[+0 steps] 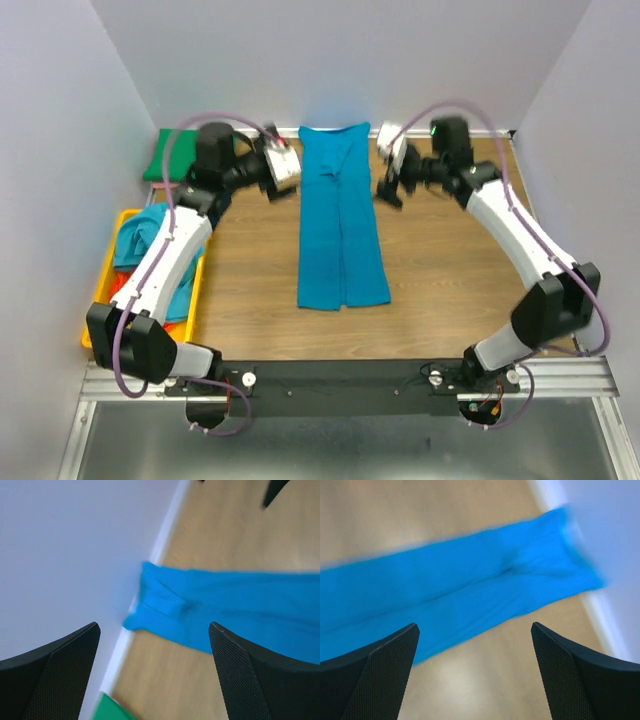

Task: Fold and stack the t-shirts
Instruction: Fold the tshirt

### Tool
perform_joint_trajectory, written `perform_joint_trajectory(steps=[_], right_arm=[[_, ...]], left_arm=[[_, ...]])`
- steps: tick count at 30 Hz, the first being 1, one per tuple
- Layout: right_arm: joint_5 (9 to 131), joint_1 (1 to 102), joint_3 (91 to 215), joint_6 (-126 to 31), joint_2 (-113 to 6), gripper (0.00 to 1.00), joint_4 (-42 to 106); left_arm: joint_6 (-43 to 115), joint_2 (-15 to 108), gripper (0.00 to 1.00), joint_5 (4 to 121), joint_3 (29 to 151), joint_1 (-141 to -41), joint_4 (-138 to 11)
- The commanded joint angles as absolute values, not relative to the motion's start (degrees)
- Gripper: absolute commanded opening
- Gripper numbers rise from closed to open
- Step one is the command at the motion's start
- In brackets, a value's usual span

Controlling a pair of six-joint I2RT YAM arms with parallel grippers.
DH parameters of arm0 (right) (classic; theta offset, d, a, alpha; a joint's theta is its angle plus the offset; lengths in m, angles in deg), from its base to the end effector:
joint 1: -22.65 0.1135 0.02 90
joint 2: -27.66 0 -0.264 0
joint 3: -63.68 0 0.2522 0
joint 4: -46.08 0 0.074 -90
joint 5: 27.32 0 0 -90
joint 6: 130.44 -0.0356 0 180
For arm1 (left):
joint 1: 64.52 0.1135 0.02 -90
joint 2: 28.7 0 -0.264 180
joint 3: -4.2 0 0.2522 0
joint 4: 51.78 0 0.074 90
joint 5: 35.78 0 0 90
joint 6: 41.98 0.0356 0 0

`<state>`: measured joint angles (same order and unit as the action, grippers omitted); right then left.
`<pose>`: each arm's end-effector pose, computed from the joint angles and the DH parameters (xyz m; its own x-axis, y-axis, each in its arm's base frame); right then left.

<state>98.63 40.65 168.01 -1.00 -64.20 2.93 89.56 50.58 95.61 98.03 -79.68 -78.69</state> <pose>0.3390 0.1321 0.3794 0.0892 -0.5118 -0.8545 -0.8723 0.3739 -0.3150 0.2963 -0.1047 0.4147 0.3889 0.4101 -0.8250 0.7505 0.3785 0.5418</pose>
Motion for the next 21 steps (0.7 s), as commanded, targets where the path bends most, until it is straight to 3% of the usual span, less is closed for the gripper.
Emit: perform_joint_trajectory(steps=[1, 6, 8, 11, 21], right_arm=[[96.4, 48.7, 148.7, 16.9, -53.4, 1.0, -3.4], [94.9, 54.0, 134.5, 18.0, -51.2, 0.98, -3.5], [92.6, 57.0, 131.2, 19.2, -52.0, 0.93, -2.8], [91.4, 58.6, 127.5, 17.1, -54.3, 0.84, 0.6], [90.2, 61.4, 122.2, 17.9, -56.1, 0.66, 4.9]], left_arm=[[112.0, 41.6, 0.96, 99.1, 80.5, -85.5, -93.4], [124.6, 35.5, 0.89, 96.8, 63.3, -91.4, -99.8], [122.6, 35.7, 0.84, 95.7, 58.7, -94.3, -98.5], [118.4, 37.9, 0.75, 93.6, 56.2, -97.2, -95.4], [112.4, 47.6, 0.61, 88.5, 56.8, -100.6, -88.0]])
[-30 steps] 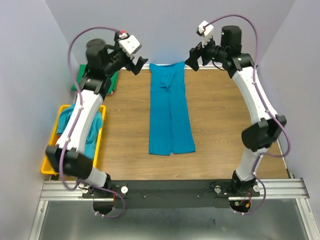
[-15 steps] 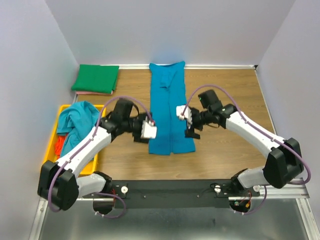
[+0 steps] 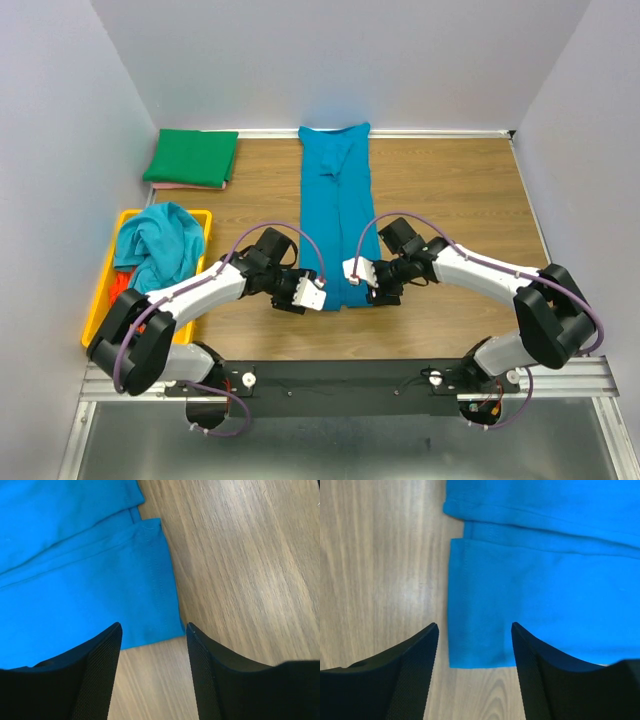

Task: Fold and stack the t-shirts
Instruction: Fold the tshirt

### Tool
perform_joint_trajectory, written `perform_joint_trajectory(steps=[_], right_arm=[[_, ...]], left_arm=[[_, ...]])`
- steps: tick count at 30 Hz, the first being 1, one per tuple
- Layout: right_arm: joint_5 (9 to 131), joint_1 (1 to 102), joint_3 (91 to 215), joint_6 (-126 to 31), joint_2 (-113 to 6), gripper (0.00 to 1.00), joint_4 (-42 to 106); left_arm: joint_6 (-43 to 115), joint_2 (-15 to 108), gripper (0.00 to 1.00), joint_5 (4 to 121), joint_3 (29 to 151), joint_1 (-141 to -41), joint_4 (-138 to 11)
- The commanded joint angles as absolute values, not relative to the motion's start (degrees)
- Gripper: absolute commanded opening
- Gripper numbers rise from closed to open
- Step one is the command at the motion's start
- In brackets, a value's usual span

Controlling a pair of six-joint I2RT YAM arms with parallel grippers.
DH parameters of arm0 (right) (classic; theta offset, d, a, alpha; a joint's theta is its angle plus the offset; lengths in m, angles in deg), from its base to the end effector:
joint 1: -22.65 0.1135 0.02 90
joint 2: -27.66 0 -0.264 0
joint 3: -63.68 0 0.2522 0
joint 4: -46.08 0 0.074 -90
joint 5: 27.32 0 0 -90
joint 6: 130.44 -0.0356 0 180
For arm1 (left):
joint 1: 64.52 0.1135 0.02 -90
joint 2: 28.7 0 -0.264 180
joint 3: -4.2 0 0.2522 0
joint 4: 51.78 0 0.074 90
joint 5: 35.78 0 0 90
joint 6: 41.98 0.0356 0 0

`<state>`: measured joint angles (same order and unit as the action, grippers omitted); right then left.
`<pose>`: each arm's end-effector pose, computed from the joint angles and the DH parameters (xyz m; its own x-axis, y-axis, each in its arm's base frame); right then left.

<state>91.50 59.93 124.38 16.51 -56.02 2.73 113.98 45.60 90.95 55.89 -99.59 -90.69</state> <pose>0.2007 0.1744 0.1811 0.1765 -0.7886 -0.5890 -0.9842 -0.1487 -0.0957 0.1762 -0.1497 0.1806 0.3407 0.6552 -0.6743 0.9397 -0.2608 0.2213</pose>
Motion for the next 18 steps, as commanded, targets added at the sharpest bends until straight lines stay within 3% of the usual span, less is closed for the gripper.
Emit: perform_joint_trajectory(steps=[1, 12, 18], right_arm=[[89.8, 61.8, 121.8, 17.8, -56.3, 0.65, 5.3], [85.0, 61.8, 116.9, 17.6, -58.7, 0.63, 10.6], [84.1, 61.9, 115.9, 17.0, -60.2, 0.48, 11.2]], left_arm=[[112.3, 48.0, 0.61, 88.1, 56.9, -100.7, -87.7], [110.4, 52.9, 0.62, 83.7, 57.1, -102.2, -84.3], [111.4, 55.8, 0.52, 81.4, 57.5, -103.0, -85.4]])
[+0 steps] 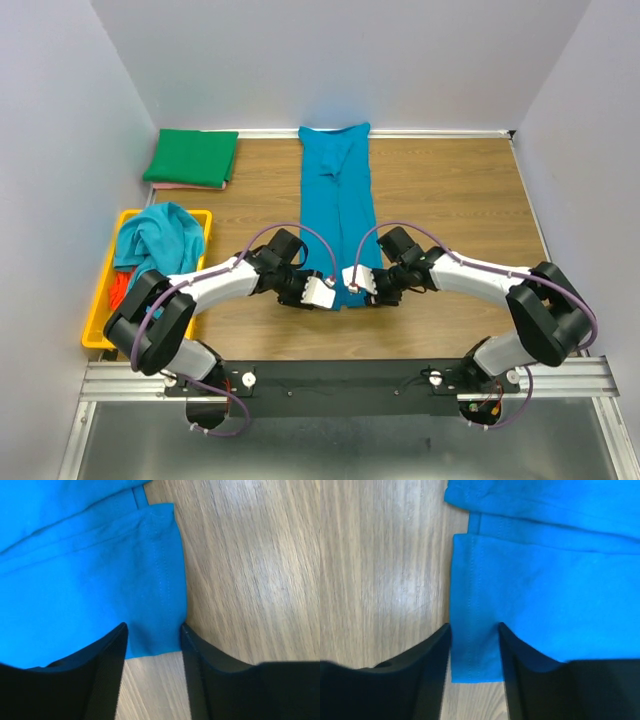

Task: Fold and stack the t-shirts
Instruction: Fold the tshirt

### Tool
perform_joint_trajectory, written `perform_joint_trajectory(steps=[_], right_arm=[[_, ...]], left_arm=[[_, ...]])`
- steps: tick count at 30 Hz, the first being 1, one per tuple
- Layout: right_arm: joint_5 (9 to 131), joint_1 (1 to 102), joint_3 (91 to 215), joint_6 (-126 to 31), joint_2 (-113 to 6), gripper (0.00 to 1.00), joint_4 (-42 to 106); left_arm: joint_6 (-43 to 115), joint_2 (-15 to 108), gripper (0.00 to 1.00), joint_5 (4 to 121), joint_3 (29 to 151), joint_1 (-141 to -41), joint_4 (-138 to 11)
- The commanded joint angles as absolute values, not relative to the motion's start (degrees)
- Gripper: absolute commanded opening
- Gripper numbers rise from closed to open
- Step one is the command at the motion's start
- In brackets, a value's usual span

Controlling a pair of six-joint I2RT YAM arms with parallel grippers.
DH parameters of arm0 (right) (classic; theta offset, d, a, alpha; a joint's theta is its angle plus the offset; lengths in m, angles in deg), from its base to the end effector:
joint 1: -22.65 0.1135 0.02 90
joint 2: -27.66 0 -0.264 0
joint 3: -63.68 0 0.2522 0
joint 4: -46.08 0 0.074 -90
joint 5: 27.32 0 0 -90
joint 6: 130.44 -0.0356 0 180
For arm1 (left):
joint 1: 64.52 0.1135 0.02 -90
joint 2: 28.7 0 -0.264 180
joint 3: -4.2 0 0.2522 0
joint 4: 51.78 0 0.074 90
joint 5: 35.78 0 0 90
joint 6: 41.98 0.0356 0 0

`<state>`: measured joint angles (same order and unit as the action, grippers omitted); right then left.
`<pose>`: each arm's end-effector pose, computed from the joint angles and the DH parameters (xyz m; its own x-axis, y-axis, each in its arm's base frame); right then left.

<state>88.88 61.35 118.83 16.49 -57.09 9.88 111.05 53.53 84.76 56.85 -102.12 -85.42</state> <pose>0.1920 0.1739 0.1552 0.2001 -0.8032 -0.5611 -0.9797 -0.1576 -0.1238 0.1877 -0.1674 0.1571 0.3092 0.7307 -0.6086 0.9510 -0.2393 0.1958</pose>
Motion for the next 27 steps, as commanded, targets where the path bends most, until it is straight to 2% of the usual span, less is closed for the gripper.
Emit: perform_joint_trajectory(steps=[1, 4, 6, 7, 9, 10, 12, 18, 23, 27], right_arm=[[84.0, 61.8, 115.9, 16.7, -60.5, 0.41, 11.3], [83.3, 61.8, 115.3, 15.6, -60.8, 0.3, 11.4], [83.1, 61.9, 115.1, 14.9, -60.3, 0.24, 11.5], [83.0, 62.1, 115.0, 14.6, -60.1, 0.16, 11.6], [82.6, 62.5, 115.1, 13.0, -58.9, 0.09, 11.4], [82.7, 62.6, 115.3, 11.8, -58.3, 0.01, 11.3], [83.1, 62.8, 115.9, 10.7, -57.0, 0.01, 10.9], [86.0, 64.3, 120.4, 6.2, -51.0, 0.0, 4.5], [87.9, 71.4, 118.8, -0.5, -43.5, 0.0, 1.2], [87.7, 72.0, 120.0, -4.2, -42.0, 0.0, 0.2]], left_arm=[[111.6, 56.2, 0.49, 81.1, 57.5, -103.1, -85.4], [111.7, 57.1, 0.38, 80.4, 57.9, -103.2, -86.0], [111.7, 57.4, 0.25, 80.5, 58.3, -103.3, -86.4], [111.7, 57.3, 0.21, 80.7, 58.6, -103.3, -86.6], [111.2, 57.0, 0.1, 81.4, 59.8, -103.3, -87.9], [111.1, 56.9, 0.07, 82.2, 60.3, -103.3, -88.7], [111.0, 56.6, 0.02, 83.0, 62.4, -103.3, -91.5], [112.2, 53.2, 0.0, 87.5, 66.4, -103.5, -99.3], [115.3, 49.1, 0.0, 91.3, 66.9, -105.7, -106.8], [115.3, 46.3, 0.0, 93.3, 67.5, -105.7, -110.9]])
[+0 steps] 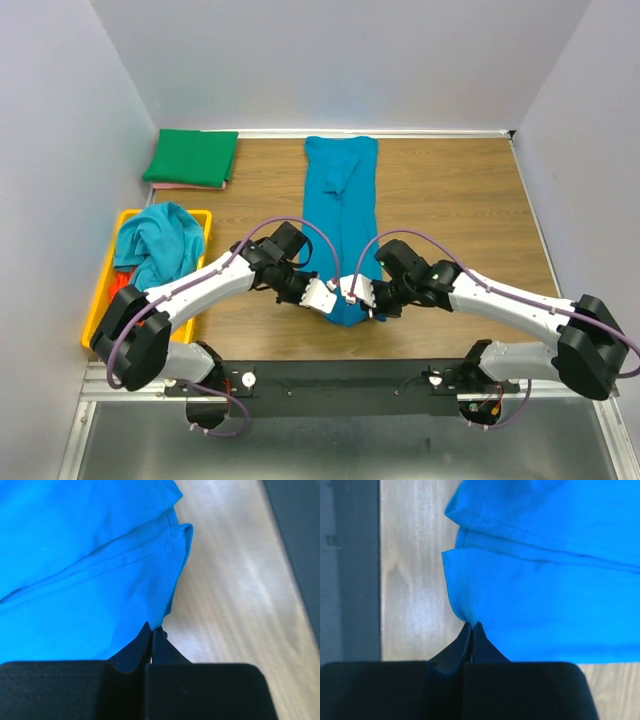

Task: Fold and stack the t-shirts
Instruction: Fold the tshirt

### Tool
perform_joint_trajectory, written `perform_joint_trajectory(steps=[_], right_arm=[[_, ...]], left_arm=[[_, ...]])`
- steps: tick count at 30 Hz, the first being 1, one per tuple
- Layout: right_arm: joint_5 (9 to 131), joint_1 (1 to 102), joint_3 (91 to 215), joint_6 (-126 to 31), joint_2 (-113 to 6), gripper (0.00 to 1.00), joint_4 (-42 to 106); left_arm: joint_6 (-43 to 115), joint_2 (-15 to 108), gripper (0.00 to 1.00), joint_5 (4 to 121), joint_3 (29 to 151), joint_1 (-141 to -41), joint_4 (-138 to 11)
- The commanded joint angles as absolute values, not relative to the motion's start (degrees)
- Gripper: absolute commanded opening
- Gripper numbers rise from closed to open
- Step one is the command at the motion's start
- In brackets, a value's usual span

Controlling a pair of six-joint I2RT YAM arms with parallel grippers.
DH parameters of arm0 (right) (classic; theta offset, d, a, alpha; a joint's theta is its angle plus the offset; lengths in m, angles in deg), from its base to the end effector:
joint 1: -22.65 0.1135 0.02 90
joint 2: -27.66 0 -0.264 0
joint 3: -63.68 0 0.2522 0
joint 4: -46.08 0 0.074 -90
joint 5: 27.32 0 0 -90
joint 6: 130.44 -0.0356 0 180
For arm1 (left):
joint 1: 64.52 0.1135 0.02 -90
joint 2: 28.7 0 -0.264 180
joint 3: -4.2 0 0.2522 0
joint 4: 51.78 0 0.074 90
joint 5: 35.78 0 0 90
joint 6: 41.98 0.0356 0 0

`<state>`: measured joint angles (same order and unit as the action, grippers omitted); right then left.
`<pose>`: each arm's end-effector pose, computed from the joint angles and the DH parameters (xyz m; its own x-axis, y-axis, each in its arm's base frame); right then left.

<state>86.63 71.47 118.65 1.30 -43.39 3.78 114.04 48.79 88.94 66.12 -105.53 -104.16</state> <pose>0.1422 0.1845 0.2026 0.1329 -0.7722 -0.6213 -0.9911 -0.0972 -0.0911 0.1712 -0.1758 0.2078 0.3560 0.6857 -0.6349 0.9238 -0.3606 0.1285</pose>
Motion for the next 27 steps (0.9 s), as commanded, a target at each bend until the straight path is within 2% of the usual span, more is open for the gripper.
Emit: perform_joint_trajectory(steps=[1, 4, 10, 21, 27], right_arm=[[85.6, 72.0, 120.4, -4.1, -42.0, 0.01, 0.1], [84.0, 71.0, 123.5, -2.7, -43.0, 0.01, -0.5], [88.2, 62.8, 133.8, 0.8, -51.2, 0.01, -1.3], [91.8, 53.1, 146.1, 9.1, -64.5, 0.01, -1.6], [93.0, 49.8, 152.6, 11.8, -71.9, 0.0, -1.7]], left_arm=[[115.4, 46.1, 0.0, 93.1, 67.6, -105.4, -111.1], [116.7, 46.8, 0.0, 93.7, 69.8, -101.2, -111.2], [122.2, 57.9, 0.0, 95.8, 81.6, -93.1, -115.6], [124.8, 71.3, 0.0, 94.4, 95.6, -87.8, -113.5], [126.0, 80.3, 0.0, 93.9, 107.9, -84.9, -115.7]])
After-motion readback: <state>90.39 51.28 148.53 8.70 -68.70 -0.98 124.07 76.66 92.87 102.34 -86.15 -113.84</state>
